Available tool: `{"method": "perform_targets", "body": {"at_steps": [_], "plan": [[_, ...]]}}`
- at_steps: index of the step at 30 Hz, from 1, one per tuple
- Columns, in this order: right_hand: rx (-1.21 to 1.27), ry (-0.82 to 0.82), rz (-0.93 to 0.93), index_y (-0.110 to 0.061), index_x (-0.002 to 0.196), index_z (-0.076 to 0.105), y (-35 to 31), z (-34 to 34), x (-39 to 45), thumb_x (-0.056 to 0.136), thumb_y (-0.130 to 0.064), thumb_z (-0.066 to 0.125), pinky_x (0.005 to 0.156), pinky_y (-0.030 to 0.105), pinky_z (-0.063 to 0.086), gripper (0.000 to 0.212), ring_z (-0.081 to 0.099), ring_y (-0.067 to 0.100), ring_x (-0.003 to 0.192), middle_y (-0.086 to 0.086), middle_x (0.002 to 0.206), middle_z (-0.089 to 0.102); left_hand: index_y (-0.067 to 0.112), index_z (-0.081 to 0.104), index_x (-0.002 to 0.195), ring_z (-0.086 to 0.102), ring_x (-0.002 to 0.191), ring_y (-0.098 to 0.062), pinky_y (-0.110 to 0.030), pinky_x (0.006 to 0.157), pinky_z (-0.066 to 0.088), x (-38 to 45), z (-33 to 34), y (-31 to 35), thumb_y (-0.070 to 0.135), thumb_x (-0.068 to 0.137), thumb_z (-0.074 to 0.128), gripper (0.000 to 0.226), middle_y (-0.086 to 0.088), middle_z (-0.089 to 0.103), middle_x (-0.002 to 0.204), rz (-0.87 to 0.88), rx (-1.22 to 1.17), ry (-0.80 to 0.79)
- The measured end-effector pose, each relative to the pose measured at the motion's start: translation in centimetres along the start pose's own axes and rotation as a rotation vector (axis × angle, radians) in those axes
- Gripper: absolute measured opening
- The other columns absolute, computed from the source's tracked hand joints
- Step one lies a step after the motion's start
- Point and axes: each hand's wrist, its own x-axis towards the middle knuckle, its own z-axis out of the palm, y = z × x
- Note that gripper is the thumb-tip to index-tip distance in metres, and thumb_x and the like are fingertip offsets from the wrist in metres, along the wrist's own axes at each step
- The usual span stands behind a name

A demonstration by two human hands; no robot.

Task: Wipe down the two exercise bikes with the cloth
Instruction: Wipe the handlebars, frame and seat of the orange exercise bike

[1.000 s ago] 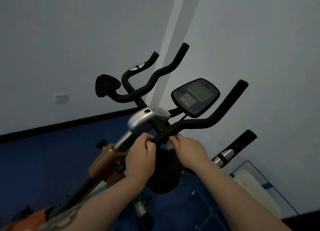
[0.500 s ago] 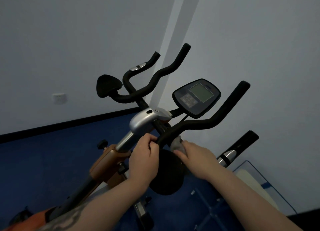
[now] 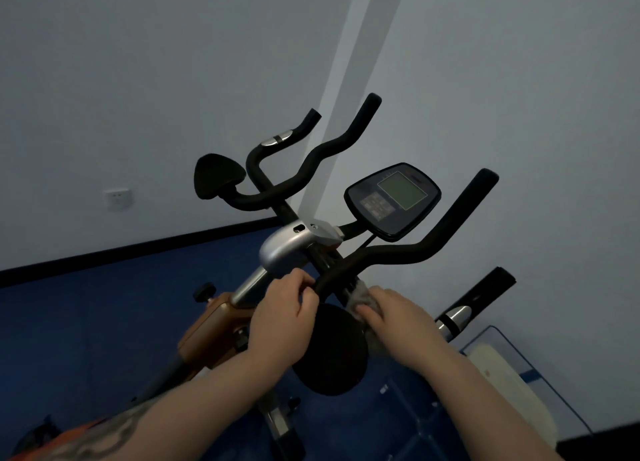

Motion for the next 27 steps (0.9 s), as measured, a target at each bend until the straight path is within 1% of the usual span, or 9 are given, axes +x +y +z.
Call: {"method": "perform_targets", "body": {"at_steps": [2,5,7,9,12,15,18,21,27], "plan": [[0.015,0.052,0.003,-0.026,0.096,0.052,0.6,-1.3,-0.8,0.100,-0.045,0.042,0.073,0.031,0.042,0.021,0.053,0.012,0.085,-0.008,0.092,0.052,0.033,0.059,0.098,0.048,0.095,0.000,-0.027,0.088,0.036,0.8,-1.0,-0.3,0.038,0.086,0.039,0.024,0.016,0.055,0.099,0.145,0.171,0.022],[0.161,0.340,0.004,-0.034,0.091,0.050,-1.1,-3.9,0.0,0.097,-0.052,0.036,0.064,0.025,0.038,0.024,0.053,0.004,0.079,-0.013,0.089,0.054,0.027,0.063,0.106,0.046,0.107,-0.006,-0.033,0.099,0.033,3.5,-2.4,-0.8,0.030,0.085,0.043,0.030,0.012,0.057,0.111,0.171,0.156,0.179],[0.114,0.470,-0.028,-0.035,0.100,0.050,-3.3,-4.9,1.8,0.097,-0.055,0.031,0.065,0.023,0.039,0.029,0.051,0.002,0.081,-0.013,0.094,0.054,0.021,0.063,0.119,0.047,0.123,-0.014,-0.040,0.108,0.032,5.6,-2.8,-1.2,0.024,0.094,0.043,0.032,0.004,0.058,0.128,0.102,0.136,0.236],[-0.096,0.496,-0.057,-0.027,0.117,0.052,-5.6,-5.0,4.2,0.099,-0.053,0.027,0.080,0.031,0.044,0.040,0.053,0.012,0.096,-0.008,0.109,0.055,0.018,0.056,0.135,0.034,0.140,-0.017,-0.043,0.117,0.024,6.9,-2.7,-1.8,0.020,0.101,0.043,0.036,0.001,0.047,0.147,0.056,0.161,0.182],[-0.528,0.213,-0.031,-0.024,0.132,0.048,-7.9,-3.6,7.6,0.102,-0.047,0.023,0.099,0.042,0.031,0.045,0.047,0.025,0.117,0.003,0.127,0.054,0.020,0.037,0.149,0.022,0.147,-0.015,-0.037,0.121,0.013,7.1,-2.0,-2.7,0.018,0.104,0.040,0.045,0.002,0.030,0.158,0.057,0.155,0.040],[-0.837,-0.124,-0.067,-0.029,0.130,0.046,-8.6,-2.5,9.3,0.101,-0.038,0.033,0.102,0.050,0.025,0.034,0.046,0.034,0.121,0.009,0.129,0.054,0.026,0.017,0.154,0.010,0.147,-0.006,-0.029,0.121,0.005,6.9,-2.1,-4.0,0.017,0.105,0.034,0.052,0.010,0.013,0.160,0.110,0.192,-0.033],[-0.754,-0.192,-0.037,-0.026,0.129,0.049,-9.4,-2.6,10.1,0.103,-0.038,0.035,0.097,0.046,0.037,0.031,0.050,0.033,0.119,0.010,0.129,0.055,0.031,0.008,0.152,0.003,0.146,-0.001,-0.026,0.121,0.000,7.0,-2.7,-4.6,0.014,0.105,0.032,0.055,0.016,0.003,0.157,0.151,0.191,-0.073],[-0.616,-0.301,0.013,-0.027,0.133,0.049,-10.1,-3.0,11.0,0.105,-0.036,0.032,0.102,0.049,0.040,0.033,0.052,0.033,0.122,0.010,0.134,0.054,0.028,0.011,0.152,0.004,0.146,-0.002,-0.025,0.121,0.000,7.0,-3.1,-4.4,0.010,0.105,0.033,0.055,0.014,0.006,0.159,0.154,0.160,-0.085],[-0.769,-0.247,-0.003,-0.026,0.130,0.051,-9.0,-2.9,9.6,0.101,-0.034,0.042,0.094,0.043,0.038,0.031,0.048,0.029,0.121,0.005,0.132,0.053,0.026,0.014,0.154,0.007,0.148,-0.004,-0.027,0.122,0.003,7.0,-3.6,-4.0,0.013,0.105,0.035,0.055,0.012,0.010,0.161,0.144,0.178,-0.104]]}}
